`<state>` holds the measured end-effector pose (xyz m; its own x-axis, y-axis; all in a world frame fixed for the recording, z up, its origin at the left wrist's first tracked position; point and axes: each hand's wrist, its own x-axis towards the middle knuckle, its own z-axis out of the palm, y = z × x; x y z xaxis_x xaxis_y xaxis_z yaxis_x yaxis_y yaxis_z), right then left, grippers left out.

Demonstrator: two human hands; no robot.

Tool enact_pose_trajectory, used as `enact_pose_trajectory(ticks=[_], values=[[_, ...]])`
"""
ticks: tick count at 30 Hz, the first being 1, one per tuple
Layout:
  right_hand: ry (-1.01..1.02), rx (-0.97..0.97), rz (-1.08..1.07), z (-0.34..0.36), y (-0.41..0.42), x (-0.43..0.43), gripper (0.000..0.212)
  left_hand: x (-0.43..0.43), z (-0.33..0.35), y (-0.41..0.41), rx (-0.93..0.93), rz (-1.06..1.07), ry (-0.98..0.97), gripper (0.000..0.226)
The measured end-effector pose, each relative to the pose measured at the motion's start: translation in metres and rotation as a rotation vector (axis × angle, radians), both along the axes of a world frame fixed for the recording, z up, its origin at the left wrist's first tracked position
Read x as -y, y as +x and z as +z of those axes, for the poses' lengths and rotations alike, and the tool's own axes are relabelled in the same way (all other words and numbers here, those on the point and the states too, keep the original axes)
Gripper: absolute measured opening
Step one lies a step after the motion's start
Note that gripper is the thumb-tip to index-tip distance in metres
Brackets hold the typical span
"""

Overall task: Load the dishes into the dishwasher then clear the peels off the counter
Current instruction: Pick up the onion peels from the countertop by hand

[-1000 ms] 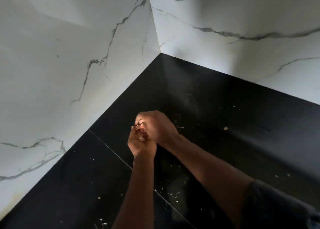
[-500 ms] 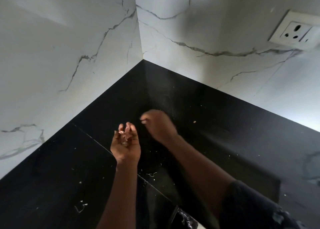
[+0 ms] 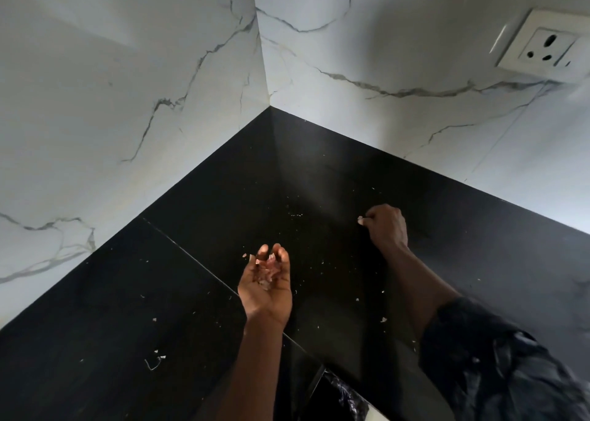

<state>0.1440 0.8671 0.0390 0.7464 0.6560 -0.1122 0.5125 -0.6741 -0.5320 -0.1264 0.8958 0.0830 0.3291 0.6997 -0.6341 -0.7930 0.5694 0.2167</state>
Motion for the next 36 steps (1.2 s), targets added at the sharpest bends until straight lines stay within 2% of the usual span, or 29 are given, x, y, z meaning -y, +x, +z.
enact_pose_trajectory(ticks=[6,11,13,20,23,25,28,31,36], values=[[-0.016,0.110,0.029,-0.003,-0.002,-0.006,0.017,0.009,0.000,0.007,-0.027,-0.004,0.014,0.030],[-0.185,0.171,0.175,0.011,-0.002,-0.012,0.009,0.017,-0.005,0.013,-0.048,-0.004,0.010,0.031],[-0.214,0.132,0.267,0.019,-0.010,-0.009,0.008,0.023,-0.008,0.014,-0.066,-0.017,0.020,0.030],[0.121,-0.104,0.556,0.068,-0.101,0.024,0.001,0.035,-0.021,0.020,-0.073,-0.040,-0.020,0.030],[0.088,-0.080,0.753,0.068,-0.137,0.028,0.015,0.031,-0.027,0.017,-0.127,-0.051,-0.014,0.030],[0.059,-0.085,0.812,0.065,-0.148,0.024,0.019,0.028,-0.029,0.011,-0.137,-0.042,-0.022,0.030],[0.156,-0.143,0.818,0.067,-0.155,0.006,0.009,0.023,-0.027,-0.007,-0.106,0.001,0.007,0.029],[0.245,-0.186,0.715,0.060,-0.160,-0.029,0.007,0.021,-0.020,-0.035,-0.042,0.078,0.007,0.030],[0.036,-0.095,0.567,0.013,-0.195,-0.077,0.014,0.021,-0.017,-0.093,-0.075,0.161,0.030,0.031]])
